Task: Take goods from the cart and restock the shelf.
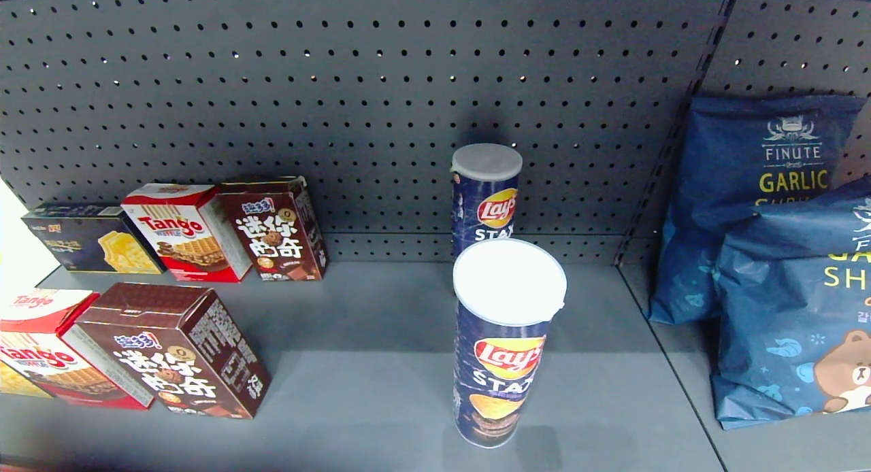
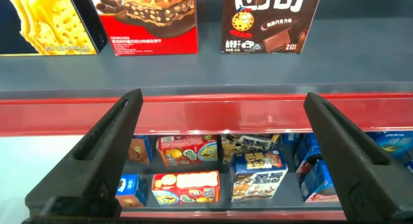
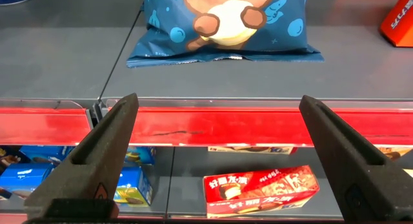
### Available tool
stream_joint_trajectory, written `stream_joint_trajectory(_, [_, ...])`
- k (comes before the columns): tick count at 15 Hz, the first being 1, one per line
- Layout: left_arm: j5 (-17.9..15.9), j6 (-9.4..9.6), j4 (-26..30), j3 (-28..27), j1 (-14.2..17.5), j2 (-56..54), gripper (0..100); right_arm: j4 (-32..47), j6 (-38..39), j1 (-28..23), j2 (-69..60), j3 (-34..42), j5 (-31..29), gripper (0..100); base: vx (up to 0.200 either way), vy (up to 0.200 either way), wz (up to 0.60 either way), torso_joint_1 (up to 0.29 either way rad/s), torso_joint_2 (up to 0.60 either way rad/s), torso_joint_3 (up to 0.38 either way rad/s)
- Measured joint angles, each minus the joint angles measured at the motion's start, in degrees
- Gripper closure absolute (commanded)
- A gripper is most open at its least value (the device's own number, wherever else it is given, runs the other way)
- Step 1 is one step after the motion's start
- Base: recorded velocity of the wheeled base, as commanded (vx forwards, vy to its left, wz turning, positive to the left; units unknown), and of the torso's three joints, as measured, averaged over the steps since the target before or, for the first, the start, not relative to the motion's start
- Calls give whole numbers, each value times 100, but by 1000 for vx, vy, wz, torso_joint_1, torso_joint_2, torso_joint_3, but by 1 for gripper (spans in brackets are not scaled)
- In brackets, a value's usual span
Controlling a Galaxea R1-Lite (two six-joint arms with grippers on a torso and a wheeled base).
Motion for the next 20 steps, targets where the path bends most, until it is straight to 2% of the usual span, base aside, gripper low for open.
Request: stream_joint_trajectory(20, [6,-21,0,0,-2,0,0,2,0,0,0,0,0,0,0,0,0,0,0,0])
